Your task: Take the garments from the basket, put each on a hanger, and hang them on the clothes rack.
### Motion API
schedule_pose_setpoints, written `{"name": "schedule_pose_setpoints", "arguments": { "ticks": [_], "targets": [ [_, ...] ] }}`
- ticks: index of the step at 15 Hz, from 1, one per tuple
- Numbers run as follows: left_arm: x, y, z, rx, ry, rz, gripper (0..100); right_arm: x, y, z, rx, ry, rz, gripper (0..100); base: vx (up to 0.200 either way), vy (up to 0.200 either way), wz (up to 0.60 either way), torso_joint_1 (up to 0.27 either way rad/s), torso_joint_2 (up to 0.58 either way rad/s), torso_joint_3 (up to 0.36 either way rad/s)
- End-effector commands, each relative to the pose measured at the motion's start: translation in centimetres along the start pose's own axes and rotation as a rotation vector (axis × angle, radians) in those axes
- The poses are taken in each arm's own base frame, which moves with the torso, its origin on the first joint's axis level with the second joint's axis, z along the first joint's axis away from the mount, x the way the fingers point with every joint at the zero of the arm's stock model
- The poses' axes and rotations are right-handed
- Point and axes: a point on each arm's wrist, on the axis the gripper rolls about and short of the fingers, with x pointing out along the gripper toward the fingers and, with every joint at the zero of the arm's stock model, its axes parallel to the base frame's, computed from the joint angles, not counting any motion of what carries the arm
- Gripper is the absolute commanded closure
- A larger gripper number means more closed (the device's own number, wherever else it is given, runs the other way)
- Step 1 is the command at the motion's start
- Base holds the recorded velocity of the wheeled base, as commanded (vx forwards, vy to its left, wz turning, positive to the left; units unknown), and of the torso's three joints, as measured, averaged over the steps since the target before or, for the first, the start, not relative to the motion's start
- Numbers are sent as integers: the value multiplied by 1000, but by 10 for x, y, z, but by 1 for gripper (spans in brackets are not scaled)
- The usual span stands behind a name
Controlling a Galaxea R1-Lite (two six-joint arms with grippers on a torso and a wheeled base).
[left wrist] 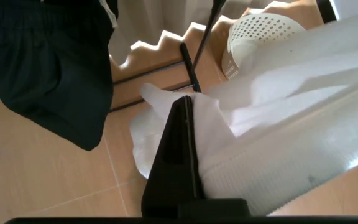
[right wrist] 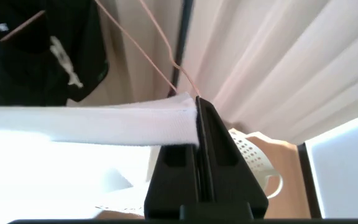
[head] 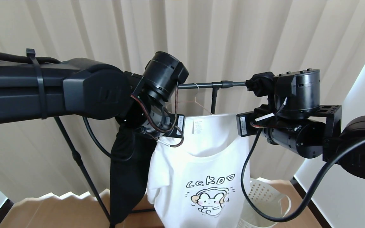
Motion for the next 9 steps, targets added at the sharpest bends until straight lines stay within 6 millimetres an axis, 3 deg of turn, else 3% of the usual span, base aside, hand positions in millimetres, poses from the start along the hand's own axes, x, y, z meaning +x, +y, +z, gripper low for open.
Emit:
{"name": "schedule_pose_setpoints", "arguments": {
  "ticks": [1, 5, 6, 9],
  "targets": [
    [6, 1, -1, 1, 14, 10, 100, -2, -5, 2, 7, -5, -11, 100, 0, 0, 0, 0, 0, 0],
    [5, -1, -1, 18, 8, 1, 100, 2, -2, -1, 1, 4, -12, 100, 0, 0, 0, 0, 0, 0],
    [5, -1, -1, 18, 9, 2, 0, 3, -4, -1, 2, 6, -15, 100, 0, 0, 0, 0, 0, 0],
    [8, 1, -12, 92, 50, 7, 0, 12, -11, 1, 14, 8, -46, 100, 0, 0, 0, 0, 0, 0]
  ]
}}
